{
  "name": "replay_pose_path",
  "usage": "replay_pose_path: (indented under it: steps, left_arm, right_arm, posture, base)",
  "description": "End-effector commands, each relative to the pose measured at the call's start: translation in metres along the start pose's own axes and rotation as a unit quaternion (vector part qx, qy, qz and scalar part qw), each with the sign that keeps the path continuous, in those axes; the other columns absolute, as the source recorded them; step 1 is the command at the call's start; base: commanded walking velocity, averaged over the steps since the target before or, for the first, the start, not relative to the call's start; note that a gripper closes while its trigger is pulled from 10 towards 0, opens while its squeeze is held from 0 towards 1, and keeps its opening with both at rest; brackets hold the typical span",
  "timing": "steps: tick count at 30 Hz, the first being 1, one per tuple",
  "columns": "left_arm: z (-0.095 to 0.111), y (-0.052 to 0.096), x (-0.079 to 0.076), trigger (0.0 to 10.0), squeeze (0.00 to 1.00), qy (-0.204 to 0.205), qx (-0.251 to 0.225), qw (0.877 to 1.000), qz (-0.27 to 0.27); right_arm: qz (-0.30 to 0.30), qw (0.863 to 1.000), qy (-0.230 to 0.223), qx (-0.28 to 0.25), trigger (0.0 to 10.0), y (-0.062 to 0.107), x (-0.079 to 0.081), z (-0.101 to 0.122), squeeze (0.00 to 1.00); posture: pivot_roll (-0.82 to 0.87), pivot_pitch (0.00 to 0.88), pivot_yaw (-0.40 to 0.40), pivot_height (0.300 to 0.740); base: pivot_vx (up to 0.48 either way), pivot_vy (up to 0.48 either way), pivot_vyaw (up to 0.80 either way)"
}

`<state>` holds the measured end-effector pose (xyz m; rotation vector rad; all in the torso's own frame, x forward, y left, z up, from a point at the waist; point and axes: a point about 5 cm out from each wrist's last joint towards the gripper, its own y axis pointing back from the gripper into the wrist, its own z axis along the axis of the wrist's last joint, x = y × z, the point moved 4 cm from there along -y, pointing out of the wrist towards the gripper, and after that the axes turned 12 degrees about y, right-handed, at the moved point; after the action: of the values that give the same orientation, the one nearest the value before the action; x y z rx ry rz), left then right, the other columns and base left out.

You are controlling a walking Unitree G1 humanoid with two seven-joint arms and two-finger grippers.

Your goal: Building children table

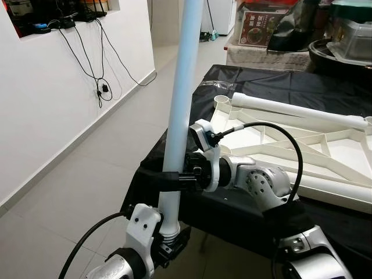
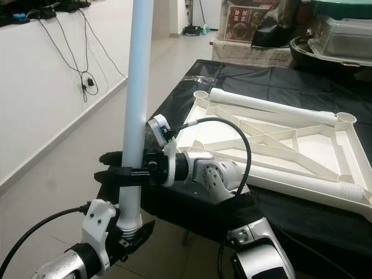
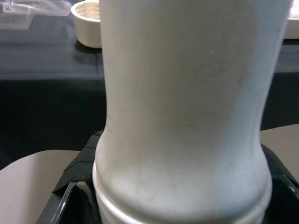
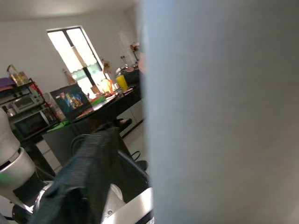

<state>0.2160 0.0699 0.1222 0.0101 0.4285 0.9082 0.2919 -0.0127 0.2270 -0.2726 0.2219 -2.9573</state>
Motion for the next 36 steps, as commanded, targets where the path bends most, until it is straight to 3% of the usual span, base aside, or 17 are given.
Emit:
replay_pose_path:
  steps: [1,16,20,26,27,35,36]
  left_arm:
    - [0.001,0.000,-0.002,10.0,0.00,-0.003,0.001,1.000,-0.002]
    - [0.001,0.002,-0.001,10.0,0.00,0.002,0.004,1.000,0.001]
    - [-0.009,0.002,0.005,10.0,0.00,0.023,0.031,0.999,0.022]
    - [-0.012,0.003,0.001,10.0,0.04,0.013,0.041,0.999,0.007]
    - [-0.012,0.003,0.002,10.0,1.00,0.002,0.036,0.999,0.010]
    - [-0.012,0.006,0.009,10.0,1.00,0.005,0.023,0.999,0.036]
    - [-0.014,0.007,0.012,10.0,0.75,0.005,0.027,0.998,0.048]
  right_arm:
    - [0.024,1.000,0.000,0.007,0.0,-0.007,0.005,0.000,0.00]
    - [0.033,0.999,-0.007,0.009,0.0,-0.006,0.007,-0.002,0.00]
    - [0.031,0.999,-0.007,0.009,0.0,-0.004,0.006,-0.002,0.00]
    - [0.025,1.000,-0.004,0.007,0.0,-0.003,0.004,-0.001,0.00]
    - [0.022,1.000,-0.002,0.004,0.0,-0.002,0.003,0.001,0.00]
    - [-0.013,0.999,0.018,-0.023,0.0,0.008,-0.010,0.018,0.00]
    - [-0.029,0.999,0.025,-0.034,0.0,0.012,-0.015,0.025,0.00]
  posture:
    - [0.10,0.072,0.023,0.740]
    - [0.10,0.072,0.021,0.740]
    - [0.10,0.059,0.022,0.740]
    - [0.10,0.059,0.022,0.740]
    - [0.10,0.051,0.022,0.740]
    - [0.10,0.041,0.022,0.740]
    - [0.10,0.033,0.022,0.740]
  base:
    - [0.000,0.000,0.00]
    - [0.000,0.000,0.00]
    - [0.000,0.000,0.00]
    - [0.000,0.000,0.00]
    - [0.000,0.000,0.00]
    - [0.000,0.000,0.00]
    - [0.000,0.000,0.00]
